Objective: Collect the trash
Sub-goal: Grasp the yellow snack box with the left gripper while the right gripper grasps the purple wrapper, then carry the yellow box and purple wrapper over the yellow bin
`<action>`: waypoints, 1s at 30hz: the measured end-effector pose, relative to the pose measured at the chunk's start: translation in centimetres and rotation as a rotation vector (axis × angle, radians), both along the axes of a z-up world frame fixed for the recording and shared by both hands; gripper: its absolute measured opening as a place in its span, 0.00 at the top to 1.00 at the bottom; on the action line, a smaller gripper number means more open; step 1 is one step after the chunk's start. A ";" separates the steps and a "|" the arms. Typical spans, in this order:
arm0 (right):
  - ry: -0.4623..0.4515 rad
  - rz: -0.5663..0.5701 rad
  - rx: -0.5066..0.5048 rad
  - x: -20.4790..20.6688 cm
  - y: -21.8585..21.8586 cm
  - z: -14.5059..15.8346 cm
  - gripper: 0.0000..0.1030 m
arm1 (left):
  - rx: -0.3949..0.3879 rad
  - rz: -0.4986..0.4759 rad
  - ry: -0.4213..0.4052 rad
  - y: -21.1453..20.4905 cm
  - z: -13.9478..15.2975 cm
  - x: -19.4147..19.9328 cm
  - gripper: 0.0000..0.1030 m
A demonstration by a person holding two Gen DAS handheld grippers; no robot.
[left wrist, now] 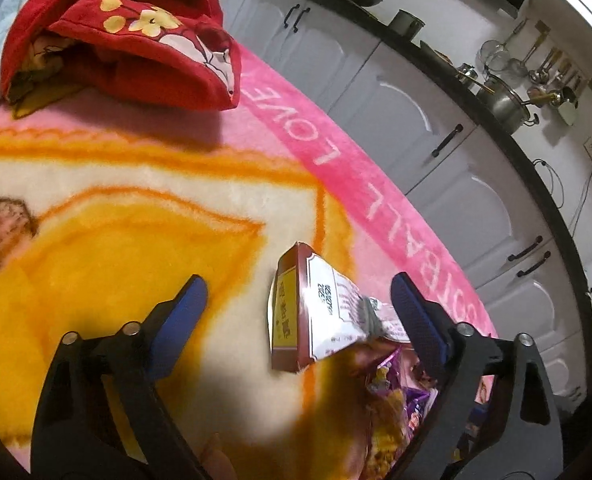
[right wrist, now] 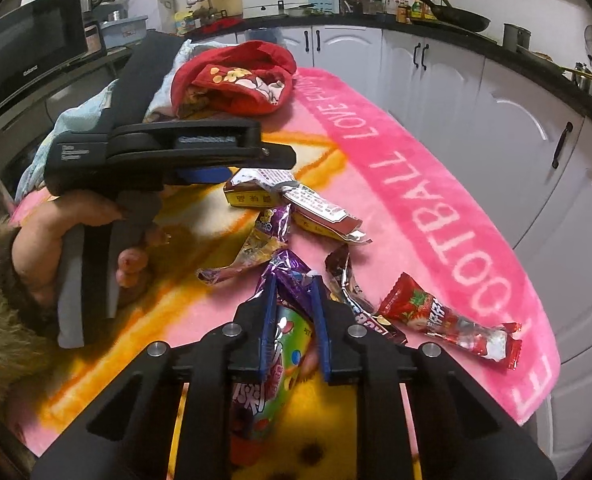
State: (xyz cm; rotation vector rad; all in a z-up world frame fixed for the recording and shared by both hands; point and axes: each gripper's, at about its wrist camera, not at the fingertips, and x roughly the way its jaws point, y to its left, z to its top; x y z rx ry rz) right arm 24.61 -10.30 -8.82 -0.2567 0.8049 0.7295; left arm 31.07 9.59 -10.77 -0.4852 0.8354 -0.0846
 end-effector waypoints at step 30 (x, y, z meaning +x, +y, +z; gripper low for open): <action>-0.070 -0.023 0.118 -3.3 -1.4 3.5 0.88 | 0.147 0.110 -0.131 2.8 4.4 -8.0 0.71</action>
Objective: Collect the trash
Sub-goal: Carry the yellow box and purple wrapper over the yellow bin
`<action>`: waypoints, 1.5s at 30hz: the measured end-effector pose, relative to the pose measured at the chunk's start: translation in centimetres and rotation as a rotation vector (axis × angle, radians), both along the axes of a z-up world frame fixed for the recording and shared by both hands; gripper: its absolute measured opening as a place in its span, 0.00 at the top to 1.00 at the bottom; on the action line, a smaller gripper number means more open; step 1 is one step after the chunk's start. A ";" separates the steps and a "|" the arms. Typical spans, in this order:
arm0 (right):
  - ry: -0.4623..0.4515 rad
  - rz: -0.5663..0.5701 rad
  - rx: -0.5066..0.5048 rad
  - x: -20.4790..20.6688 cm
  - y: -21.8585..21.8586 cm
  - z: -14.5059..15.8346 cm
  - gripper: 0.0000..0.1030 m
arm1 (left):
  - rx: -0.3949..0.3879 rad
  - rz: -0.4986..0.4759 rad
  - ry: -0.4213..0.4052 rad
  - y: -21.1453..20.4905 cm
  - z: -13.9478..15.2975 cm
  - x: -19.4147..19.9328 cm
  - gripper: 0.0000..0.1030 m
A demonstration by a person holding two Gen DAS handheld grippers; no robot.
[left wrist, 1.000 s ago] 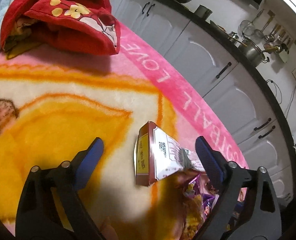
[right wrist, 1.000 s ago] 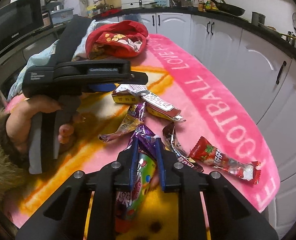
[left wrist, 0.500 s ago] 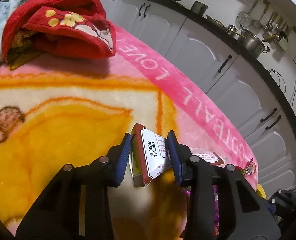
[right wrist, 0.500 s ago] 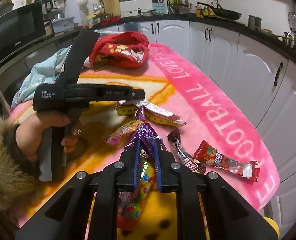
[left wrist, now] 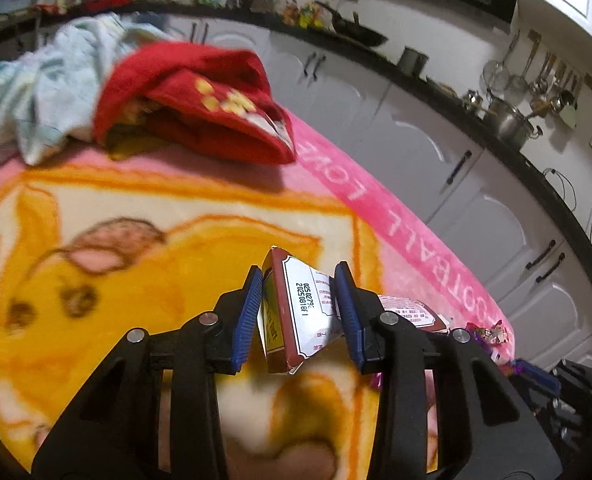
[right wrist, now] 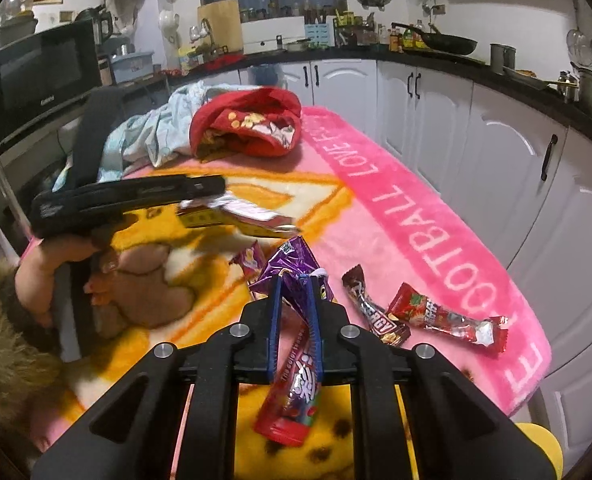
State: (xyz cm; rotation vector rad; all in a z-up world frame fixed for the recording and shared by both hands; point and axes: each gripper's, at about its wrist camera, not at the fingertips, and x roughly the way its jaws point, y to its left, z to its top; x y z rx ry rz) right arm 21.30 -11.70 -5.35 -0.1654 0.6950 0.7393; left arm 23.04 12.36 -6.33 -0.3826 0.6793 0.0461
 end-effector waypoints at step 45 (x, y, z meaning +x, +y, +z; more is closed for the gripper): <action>-0.103 -0.184 0.070 -10.0 -14.3 6.2 0.88 | 0.149 -0.243 -0.190 -14.2 6.0 -10.4 0.71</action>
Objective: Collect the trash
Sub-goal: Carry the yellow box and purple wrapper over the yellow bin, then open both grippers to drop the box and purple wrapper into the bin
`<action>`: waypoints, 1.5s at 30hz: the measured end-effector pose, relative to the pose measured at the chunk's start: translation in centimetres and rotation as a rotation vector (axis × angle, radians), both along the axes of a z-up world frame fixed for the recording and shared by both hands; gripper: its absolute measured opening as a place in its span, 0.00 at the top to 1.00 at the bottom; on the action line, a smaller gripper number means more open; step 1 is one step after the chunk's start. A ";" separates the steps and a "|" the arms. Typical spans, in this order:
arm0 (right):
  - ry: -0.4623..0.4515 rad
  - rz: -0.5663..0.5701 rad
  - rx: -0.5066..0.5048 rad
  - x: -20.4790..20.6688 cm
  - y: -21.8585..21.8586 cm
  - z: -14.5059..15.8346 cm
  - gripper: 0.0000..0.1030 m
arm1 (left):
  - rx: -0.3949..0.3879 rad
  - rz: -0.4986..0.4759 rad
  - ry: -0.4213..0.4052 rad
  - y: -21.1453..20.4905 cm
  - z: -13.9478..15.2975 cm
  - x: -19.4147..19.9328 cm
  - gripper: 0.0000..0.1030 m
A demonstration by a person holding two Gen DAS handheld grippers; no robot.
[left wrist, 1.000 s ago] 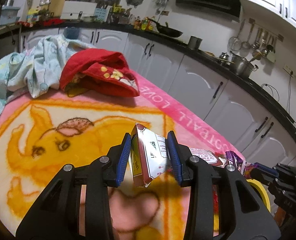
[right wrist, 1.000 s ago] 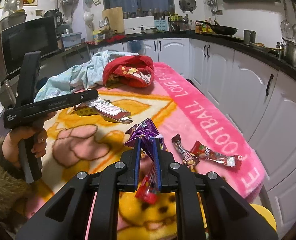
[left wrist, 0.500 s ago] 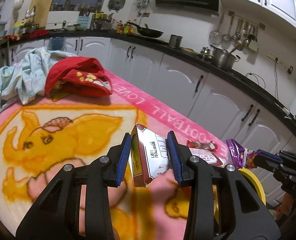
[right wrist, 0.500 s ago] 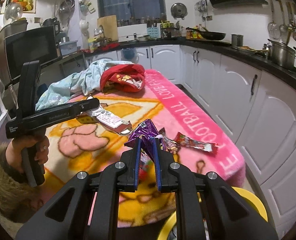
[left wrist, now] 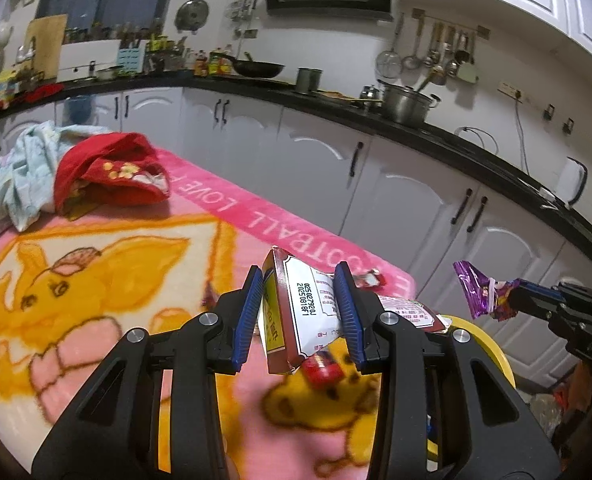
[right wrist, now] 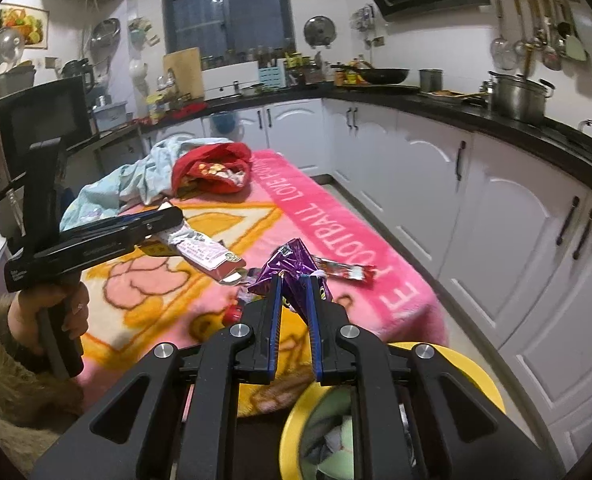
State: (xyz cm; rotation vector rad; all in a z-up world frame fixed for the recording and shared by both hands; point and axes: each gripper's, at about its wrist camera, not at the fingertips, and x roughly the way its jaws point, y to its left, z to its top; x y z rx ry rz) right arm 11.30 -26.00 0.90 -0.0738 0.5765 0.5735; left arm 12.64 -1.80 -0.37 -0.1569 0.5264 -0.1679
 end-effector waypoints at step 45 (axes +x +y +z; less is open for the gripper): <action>0.128 -0.238 -0.040 -1.1 -11.4 -6.6 0.88 | 0.172 -0.361 0.103 -17.2 -6.9 -0.4 0.71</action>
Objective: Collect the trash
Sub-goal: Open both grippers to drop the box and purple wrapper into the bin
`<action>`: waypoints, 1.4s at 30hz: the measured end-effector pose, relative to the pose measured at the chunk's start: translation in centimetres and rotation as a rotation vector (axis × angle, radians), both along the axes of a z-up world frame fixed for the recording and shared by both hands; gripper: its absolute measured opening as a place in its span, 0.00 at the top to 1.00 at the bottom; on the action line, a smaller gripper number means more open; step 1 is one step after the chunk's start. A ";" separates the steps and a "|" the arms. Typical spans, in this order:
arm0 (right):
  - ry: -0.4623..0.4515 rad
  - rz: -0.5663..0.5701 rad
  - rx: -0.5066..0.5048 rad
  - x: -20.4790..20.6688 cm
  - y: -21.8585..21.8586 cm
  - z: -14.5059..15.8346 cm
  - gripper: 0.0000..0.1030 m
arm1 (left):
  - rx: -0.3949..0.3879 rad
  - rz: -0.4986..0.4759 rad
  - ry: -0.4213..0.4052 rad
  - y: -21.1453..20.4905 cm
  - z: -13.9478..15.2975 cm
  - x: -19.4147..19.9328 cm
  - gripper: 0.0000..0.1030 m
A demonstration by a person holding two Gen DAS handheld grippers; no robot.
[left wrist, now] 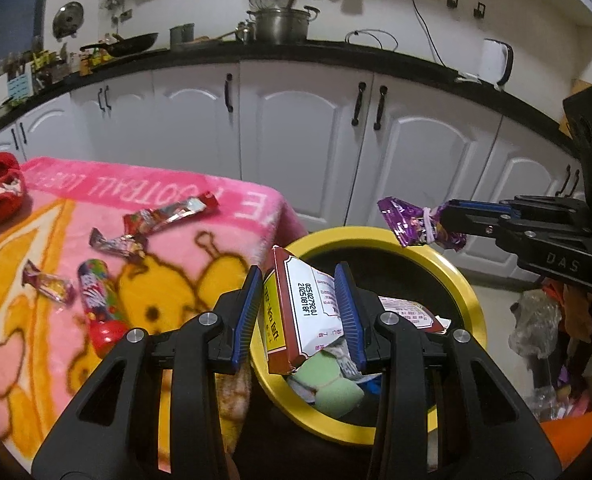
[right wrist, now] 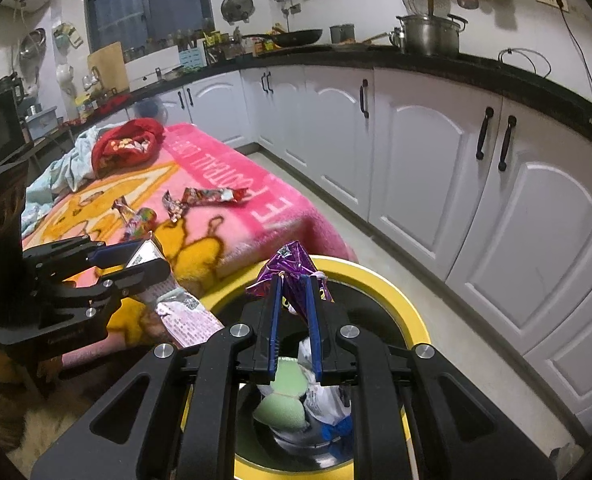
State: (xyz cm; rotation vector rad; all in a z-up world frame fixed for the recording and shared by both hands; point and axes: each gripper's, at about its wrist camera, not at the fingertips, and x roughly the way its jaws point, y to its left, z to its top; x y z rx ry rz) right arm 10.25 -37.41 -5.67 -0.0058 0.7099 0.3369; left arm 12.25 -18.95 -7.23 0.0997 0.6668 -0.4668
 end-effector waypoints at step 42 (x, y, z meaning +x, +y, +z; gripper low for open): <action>0.088 -0.088 0.070 1.2 -2.4 -3.3 0.58 | -0.042 0.033 0.123 0.7 -2.7 0.8 0.11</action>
